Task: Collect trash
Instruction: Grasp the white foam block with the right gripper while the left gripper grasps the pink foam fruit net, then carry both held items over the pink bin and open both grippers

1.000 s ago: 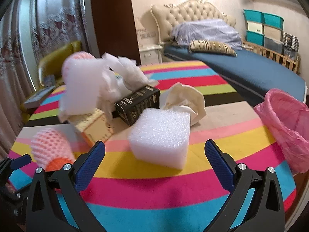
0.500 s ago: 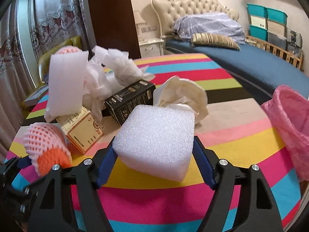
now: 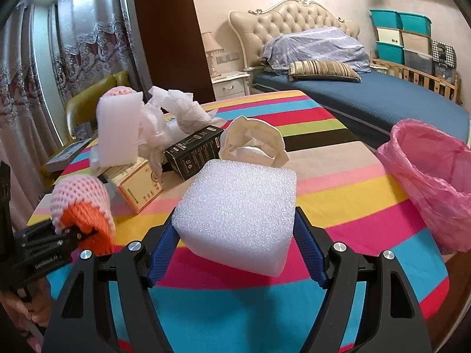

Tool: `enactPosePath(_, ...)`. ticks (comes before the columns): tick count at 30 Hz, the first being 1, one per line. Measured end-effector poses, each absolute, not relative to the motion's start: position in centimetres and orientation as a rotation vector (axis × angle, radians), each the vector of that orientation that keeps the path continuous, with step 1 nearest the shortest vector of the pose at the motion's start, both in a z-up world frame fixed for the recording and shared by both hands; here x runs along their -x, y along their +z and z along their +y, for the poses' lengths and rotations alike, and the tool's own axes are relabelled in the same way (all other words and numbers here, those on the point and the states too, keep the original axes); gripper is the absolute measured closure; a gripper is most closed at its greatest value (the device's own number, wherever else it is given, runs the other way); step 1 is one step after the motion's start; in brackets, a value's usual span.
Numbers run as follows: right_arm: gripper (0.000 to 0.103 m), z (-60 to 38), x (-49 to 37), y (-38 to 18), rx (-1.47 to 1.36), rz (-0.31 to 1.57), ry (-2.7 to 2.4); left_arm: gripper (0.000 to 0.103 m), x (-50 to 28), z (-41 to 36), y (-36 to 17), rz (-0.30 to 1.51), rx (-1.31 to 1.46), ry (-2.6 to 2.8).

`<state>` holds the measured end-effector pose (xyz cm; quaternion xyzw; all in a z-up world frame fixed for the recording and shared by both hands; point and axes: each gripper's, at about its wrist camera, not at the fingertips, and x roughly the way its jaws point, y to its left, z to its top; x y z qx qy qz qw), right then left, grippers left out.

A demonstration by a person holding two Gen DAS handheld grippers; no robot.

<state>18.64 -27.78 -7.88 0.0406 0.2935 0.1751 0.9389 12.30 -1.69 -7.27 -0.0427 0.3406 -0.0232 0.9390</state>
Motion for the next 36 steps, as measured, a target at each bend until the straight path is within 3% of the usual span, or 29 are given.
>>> enactPosePath(15,0.032,-37.5,-16.8,-4.7,-0.125,0.443,0.167,0.054,-15.0,-10.6,-4.0,0.642,-0.033,-0.281)
enactPosePath(36,0.031,-52.5,-21.1,-7.3,-0.071,0.421,-0.116,0.051,-29.8,-34.3,-1.9,0.646,-0.089,-0.627)
